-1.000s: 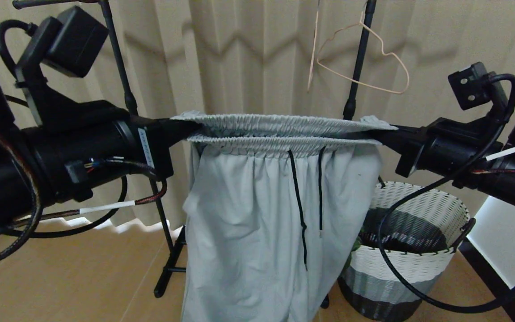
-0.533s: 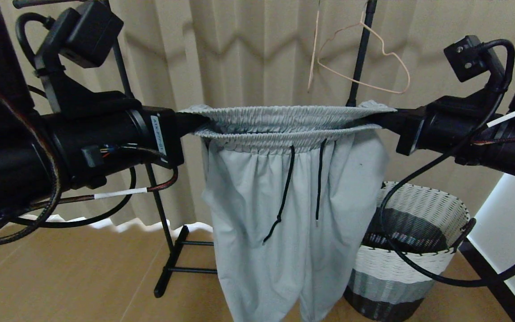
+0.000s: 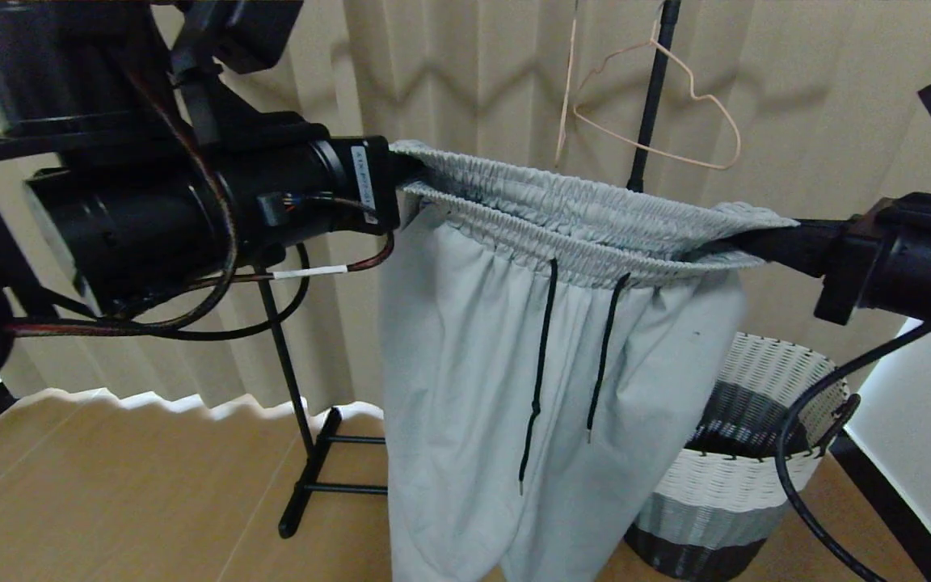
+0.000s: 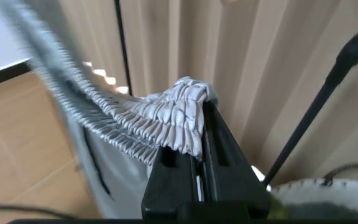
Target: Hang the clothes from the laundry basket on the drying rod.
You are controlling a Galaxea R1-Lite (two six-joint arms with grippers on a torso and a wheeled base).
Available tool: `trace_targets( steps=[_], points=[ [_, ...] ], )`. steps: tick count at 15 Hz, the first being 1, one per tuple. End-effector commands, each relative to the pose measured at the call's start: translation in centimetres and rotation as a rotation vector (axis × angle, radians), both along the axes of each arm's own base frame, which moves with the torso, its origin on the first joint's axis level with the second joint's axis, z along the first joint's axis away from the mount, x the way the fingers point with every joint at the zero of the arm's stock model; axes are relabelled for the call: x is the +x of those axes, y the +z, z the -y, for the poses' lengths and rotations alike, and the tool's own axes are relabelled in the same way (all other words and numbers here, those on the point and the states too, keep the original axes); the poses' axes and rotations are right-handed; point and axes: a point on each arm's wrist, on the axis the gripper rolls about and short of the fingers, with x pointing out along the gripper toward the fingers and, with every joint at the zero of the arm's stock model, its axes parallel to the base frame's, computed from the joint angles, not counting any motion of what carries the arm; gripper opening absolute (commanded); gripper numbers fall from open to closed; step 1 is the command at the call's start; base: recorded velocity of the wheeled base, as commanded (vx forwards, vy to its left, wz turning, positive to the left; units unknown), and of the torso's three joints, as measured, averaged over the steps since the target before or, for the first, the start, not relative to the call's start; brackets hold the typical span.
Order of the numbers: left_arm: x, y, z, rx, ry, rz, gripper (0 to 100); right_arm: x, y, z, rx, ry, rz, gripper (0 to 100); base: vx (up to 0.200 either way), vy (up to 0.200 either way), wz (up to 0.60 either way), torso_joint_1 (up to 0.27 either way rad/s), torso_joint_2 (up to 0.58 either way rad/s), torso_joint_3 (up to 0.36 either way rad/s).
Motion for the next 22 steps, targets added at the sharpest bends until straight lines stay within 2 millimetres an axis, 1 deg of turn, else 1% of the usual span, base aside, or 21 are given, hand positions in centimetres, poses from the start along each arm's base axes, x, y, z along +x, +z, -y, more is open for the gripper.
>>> trace_targets(
  steps=[1,2,3,4,6,8,9,12,13,14,16,17,18,19,20,21,22],
  points=[
    [2.0,-1.6,1.4,0.029,0.000,-0.040,0,-2.9,0.9,0.7,0.018,0.042,0.040,0,0.000,0.000,0.00,0.000,0.00,0.000],
    [2.6,-2.3,1.7,0.041,0.002,-0.058,0,-3.9,0.7,0.6,0.023,0.098,0.043,0,0.000,0.000,0.00,0.000,0.00,0.000],
    [2.8,-2.5,1.9,0.048,0.002,-0.064,0,-4.3,0.5,0.6,0.023,0.110,0.042,0,0.000,0.000,0.00,0.000,0.00,0.000],
    [3.2,-2.8,2.2,0.054,0.000,-0.073,0,-4.7,-0.1,0.5,0.019,0.126,0.027,0,0.000,0.000,0.00,0.000,0.00,0.000],
    [3.3,-3.0,2.3,0.056,-0.001,-0.077,0,-4.8,-0.4,0.5,0.014,0.130,0.018,0,0.000,0.000,0.00,0.000,0.00,0.000],
    [2.9,-2.9,2.0,0.071,0.000,-0.098,0,-4.6,-0.5,0.4,0.013,0.124,0.016,0,0.000,0.000,0.00,0.000,0.00,0.000],
    [1.7,-2.2,1.2,0.089,-0.001,-0.123,0,-3.6,-0.8,0.2,0.008,0.109,0.000,0,0.000,0.000,0.00,0.000,0.00,0.000],
    [-0.3,-1.0,-0.1,0.101,-0.006,-0.140,0,-1.1,-1.1,0.3,0.011,0.055,0.016,0,0.000,0.000,0.00,0.000,0.00,0.000],
    [-1.5,-0.9,-0.8,0.109,-0.014,-0.149,0,0.7,-1.3,0.2,0.016,0.035,0.028,0,0.000,0.000,0.00,0.000,0.00,0.000],
    [-2.5,-1.4,-1.5,0.120,-0.015,-0.164,0,2.1,-1.7,0.2,0.016,0.018,0.028,0,0.000,0.000,0.00,0.000,0.00,0.000],
    [-4.3,-2.4,-2.4,0.139,-0.033,-0.184,0,4.0,-1.8,-0.4,0.022,0.017,0.043,0,0.000,0.000,0.00,0.000,0.00,0.000],
    [-5.4,-2.3,-2.3,0.135,-0.063,-0.173,0,4.8,-1.5,-0.6,0.026,0.017,0.060,0,0.000,0.000,0.00,0.000,0.00,0.000],
    [-6.2,-2.0,-2.2,0.130,-0.088,-0.162,0,5.2,-1.3,-0.7,0.028,0.017,0.069,0,0.000,0.000,0.00,0.000,0.00,0.000],
    [-7.6,-1.7,-1.9,0.126,-0.138,-0.147,0,5.5,-0.9,-0.9,0.033,0.022,0.084,0,0.000,0.000,0.00,0.000,0.00,0.000],
    [-8.6,-1.9,-1.9,0.128,-0.166,-0.146,0,5.5,-0.8,-1.0,0.033,0.025,0.085,0,0.000,0.000,0.00,0.000,0.00,0.000],
    [-8.6,-1.9,-1.9,0.128,-0.166,-0.146,0,5.5,-0.8,-1.0,0.033,0.025,0.085,0,0.000,0.000,0.00,0.000,0.00,0.000],
    [-9.2,-2.7,-2.0,0.155,-0.184,-0.151,0,5.4,-1.0,-1.1,0.033,0.028,0.078,0,0.000,0.000,0.00,0.000,0.00,0.000]
  ],
)
